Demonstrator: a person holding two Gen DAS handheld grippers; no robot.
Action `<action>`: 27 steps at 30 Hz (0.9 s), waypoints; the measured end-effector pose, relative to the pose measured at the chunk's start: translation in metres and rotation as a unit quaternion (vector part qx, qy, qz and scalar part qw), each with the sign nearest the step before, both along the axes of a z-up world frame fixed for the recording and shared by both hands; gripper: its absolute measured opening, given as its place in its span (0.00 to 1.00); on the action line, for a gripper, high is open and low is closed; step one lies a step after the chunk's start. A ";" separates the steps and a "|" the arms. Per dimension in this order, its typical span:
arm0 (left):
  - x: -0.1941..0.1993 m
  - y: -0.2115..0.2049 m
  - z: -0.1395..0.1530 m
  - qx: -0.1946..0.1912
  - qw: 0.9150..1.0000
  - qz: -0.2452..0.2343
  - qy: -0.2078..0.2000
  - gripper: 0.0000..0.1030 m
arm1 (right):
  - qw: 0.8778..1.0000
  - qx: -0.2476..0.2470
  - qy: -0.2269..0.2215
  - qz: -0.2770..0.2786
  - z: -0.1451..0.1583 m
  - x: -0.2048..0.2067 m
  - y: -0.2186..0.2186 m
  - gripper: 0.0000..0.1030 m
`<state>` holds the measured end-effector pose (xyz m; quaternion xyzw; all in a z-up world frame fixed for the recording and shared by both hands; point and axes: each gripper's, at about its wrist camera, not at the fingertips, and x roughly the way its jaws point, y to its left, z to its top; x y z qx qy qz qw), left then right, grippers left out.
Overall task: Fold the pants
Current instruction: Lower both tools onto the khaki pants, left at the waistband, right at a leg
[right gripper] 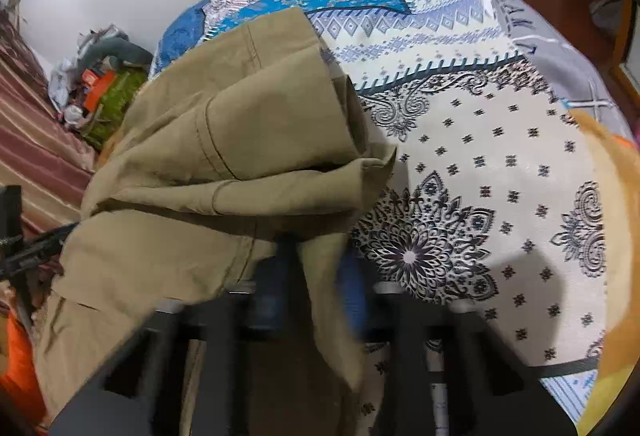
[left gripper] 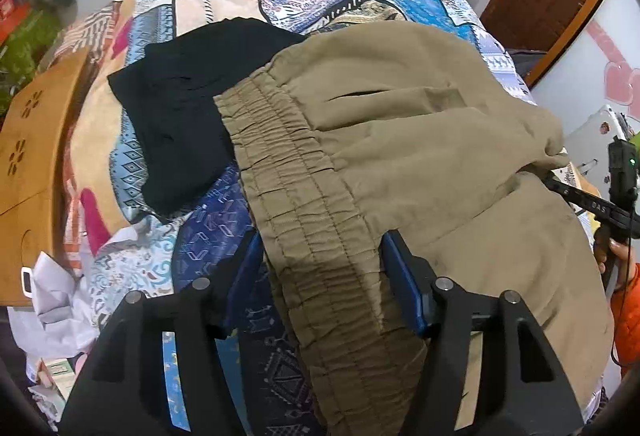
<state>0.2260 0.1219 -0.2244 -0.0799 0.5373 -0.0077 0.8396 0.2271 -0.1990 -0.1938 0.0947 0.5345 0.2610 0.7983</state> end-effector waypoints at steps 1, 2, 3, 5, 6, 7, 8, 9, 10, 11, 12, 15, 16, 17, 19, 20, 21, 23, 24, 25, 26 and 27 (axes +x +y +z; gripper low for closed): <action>0.001 0.001 0.000 0.006 1.000 0.002 -0.001 0.61 | 1.000 -0.004 -0.002 0.001 0.002 0.003 0.005 0.09; 0.001 0.002 0.000 0.011 1.000 0.003 -0.001 0.62 | 1.000 -0.008 -0.008 0.002 0.003 0.000 0.006 0.09; 0.002 0.004 0.000 0.014 1.000 0.005 -0.003 0.62 | 1.000 -0.013 -0.015 0.004 0.005 -0.002 0.007 0.08; 0.002 0.007 -0.001 0.017 1.000 0.017 -0.004 0.64 | 1.000 -0.021 -0.022 0.005 0.006 -0.004 0.009 0.07; 0.002 0.008 0.000 0.019 1.000 0.022 -0.004 0.65 | 0.999 -0.024 -0.023 0.005 0.007 -0.004 0.011 0.07; 0.003 0.009 0.000 0.023 0.999 0.025 -0.003 0.68 | 0.999 -0.025 -0.020 0.002 0.006 -0.004 0.010 0.07; 0.004 0.008 0.000 0.031 0.999 0.025 -0.003 0.70 | 1.000 -0.020 -0.014 -0.004 0.005 -0.003 0.009 0.07; 0.004 0.007 0.000 0.036 0.999 0.023 -0.002 0.72 | 1.000 -0.016 -0.010 -0.008 0.006 -0.002 0.009 0.07; 0.004 0.007 0.001 0.039 0.999 0.019 -0.002 0.72 | 1.000 -0.014 -0.005 -0.011 0.005 -0.001 0.007 0.08; 0.003 0.006 0.003 0.042 0.999 0.016 -0.002 0.72 | 1.000 -0.018 -0.005 -0.010 0.006 -0.001 0.008 0.08; 0.002 0.006 0.005 0.044 0.999 0.017 -0.002 0.72 | 1.000 -0.024 -0.008 -0.011 0.008 -0.006 0.009 0.11; 0.000 0.011 0.014 0.025 0.999 0.023 -0.001 0.72 | 0.999 -0.044 -0.007 -0.005 0.013 -0.011 0.011 0.17; 0.000 0.013 0.017 0.009 1.000 0.022 -0.001 0.72 | 0.999 -0.042 -0.006 -0.005 0.016 -0.011 0.010 0.22; 0.000 0.015 0.020 -0.002 1.000 0.023 -0.002 0.72 | 0.999 -0.038 -0.009 -0.007 0.019 -0.012 0.009 0.24; 0.004 0.020 0.027 -0.004 1.000 0.029 -0.006 0.74 | 0.999 -0.033 -0.022 -0.009 0.025 -0.013 0.008 0.36; 0.006 0.020 0.028 0.000 0.999 0.031 -0.008 0.75 | 0.999 -0.033 -0.030 -0.010 0.029 -0.013 0.009 0.38; 0.011 0.022 0.030 0.006 0.999 0.035 -0.009 0.78 | 0.999 -0.032 -0.040 -0.009 0.034 -0.011 0.010 0.41; 0.016 0.026 0.029 0.010 0.999 0.042 -0.008 0.81 | 0.998 -0.026 -0.054 -0.008 0.042 -0.008 0.011 0.42; 0.020 0.027 0.027 0.008 0.999 0.044 -0.006 0.82 | 0.998 -0.025 -0.064 -0.009 0.046 -0.005 0.012 0.44; 0.024 0.027 0.024 0.005 0.999 0.042 -0.001 0.82 | 0.997 -0.027 -0.076 -0.011 0.049 0.000 0.012 0.50; 0.028 0.027 0.021 0.004 0.999 0.037 0.006 0.82 | 0.995 -0.031 -0.090 -0.013 0.052 0.007 0.014 0.54; 0.033 0.026 0.016 0.004 0.999 0.031 0.014 0.82 | 0.995 -0.031 -0.098 -0.014 0.052 0.008 0.016 0.57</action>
